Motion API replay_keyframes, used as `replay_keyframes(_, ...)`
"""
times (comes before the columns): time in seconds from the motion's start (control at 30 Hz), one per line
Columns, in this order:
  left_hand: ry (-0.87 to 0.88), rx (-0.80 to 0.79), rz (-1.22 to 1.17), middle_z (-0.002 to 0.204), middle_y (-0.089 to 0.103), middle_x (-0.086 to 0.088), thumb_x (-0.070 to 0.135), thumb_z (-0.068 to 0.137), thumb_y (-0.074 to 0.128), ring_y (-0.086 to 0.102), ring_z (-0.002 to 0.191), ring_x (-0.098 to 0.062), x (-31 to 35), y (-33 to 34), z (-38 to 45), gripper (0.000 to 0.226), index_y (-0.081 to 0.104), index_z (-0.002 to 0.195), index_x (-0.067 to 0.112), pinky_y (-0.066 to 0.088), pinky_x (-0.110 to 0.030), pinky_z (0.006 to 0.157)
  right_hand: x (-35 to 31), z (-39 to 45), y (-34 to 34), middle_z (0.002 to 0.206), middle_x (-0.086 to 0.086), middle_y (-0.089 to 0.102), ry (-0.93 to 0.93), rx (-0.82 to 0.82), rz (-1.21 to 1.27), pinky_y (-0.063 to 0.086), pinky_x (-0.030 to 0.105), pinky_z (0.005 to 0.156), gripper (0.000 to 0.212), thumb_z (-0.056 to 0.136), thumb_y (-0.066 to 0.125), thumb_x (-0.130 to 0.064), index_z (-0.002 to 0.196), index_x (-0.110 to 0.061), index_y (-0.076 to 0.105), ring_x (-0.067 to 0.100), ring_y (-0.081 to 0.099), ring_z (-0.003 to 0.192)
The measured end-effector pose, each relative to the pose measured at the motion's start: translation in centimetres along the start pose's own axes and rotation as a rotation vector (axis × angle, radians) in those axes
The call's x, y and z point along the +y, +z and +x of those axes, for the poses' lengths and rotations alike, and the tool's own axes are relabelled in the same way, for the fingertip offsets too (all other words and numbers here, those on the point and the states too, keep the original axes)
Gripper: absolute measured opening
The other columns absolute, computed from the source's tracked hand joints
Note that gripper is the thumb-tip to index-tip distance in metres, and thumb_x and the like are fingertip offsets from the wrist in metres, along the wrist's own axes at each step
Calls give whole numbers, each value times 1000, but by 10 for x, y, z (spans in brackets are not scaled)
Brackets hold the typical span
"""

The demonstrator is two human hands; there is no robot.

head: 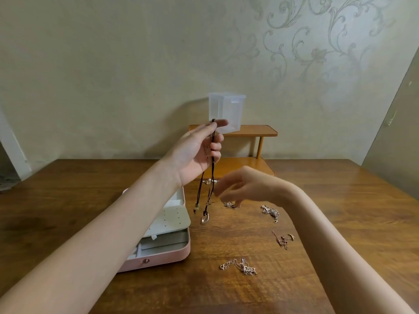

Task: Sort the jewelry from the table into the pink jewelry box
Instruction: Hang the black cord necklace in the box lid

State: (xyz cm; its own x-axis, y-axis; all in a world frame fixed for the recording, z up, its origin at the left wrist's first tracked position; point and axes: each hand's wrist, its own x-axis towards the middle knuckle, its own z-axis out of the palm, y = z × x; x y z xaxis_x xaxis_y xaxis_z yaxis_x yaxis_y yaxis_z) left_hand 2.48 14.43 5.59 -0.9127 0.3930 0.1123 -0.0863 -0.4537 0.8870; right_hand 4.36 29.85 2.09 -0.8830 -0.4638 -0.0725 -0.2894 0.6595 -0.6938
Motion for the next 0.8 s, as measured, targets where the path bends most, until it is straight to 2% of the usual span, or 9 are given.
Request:
replay_keyframes(0.1,23,23,-14,62,52,2,18,97,45,43,50,-5,1,0,-1,21,65,96,13,38,-13,46,1,9,19,93,5,70,33,-37,21,55,23,66,21,83,68,-19,100,-8,63,16,67,81)
replay_keyframes(0.2,49,44,-37,63,51,2,19,98,45,43,50,-5,2,0,0,21,65,97,14,39,-13,47,1,18,35,82,9,71,50,72,14,56,24,62,26,82,70,-23,94,-1,64,16,68,71)
replay_keyframes(0.3,61,37,-34,62,51,3,20,98,44,43,49,-4,4,-1,1,21,65,97,15,39,-13,46,1,21,37,80,12,71,47,173,58,56,22,60,18,85,66,-14,91,3,64,16,69,67)
replay_keyframes(0.4,86,43,21,62,52,3,19,98,43,46,51,-5,3,-8,1,22,65,98,14,41,-14,47,-1,19,28,90,15,71,81,63,5,58,24,69,17,88,61,-9,99,3,64,17,70,74)
replay_keyframes(0.47,113,94,100,65,56,2,17,98,44,51,55,-6,0,-15,2,22,66,97,15,44,-16,52,-5,16,19,91,14,71,87,-11,-31,58,24,69,21,90,57,-6,109,3,60,17,70,74)
replay_keyframes(0.5,118,127,122,67,58,2,17,98,44,54,58,-6,-2,-19,2,22,66,96,16,46,-17,56,-8,13,14,88,12,71,74,10,-28,57,22,66,23,91,54,-5,112,3,58,15,69,70)
replay_keyframes(0.63,111,225,167,77,66,0,19,99,43,62,71,-10,-12,-31,1,24,66,92,19,51,-24,70,-21,7,-3,76,8,68,-12,265,85,52,23,56,23,94,46,-2,117,-6,49,16,62,60)
replay_keyframes(0.73,74,267,185,84,66,-3,19,99,42,63,78,-14,-17,-38,2,24,65,93,17,51,-27,76,-36,5,-10,68,5,66,-140,347,170,48,23,51,9,95,46,-3,102,-9,46,16,60,55)
replay_keyframes(0.8,41,258,185,87,64,-4,19,100,42,63,79,-15,-19,-41,2,22,63,97,16,51,-28,79,-48,5,-19,66,6,64,-224,455,255,46,20,48,10,95,45,-3,91,-12,45,13,59,51)
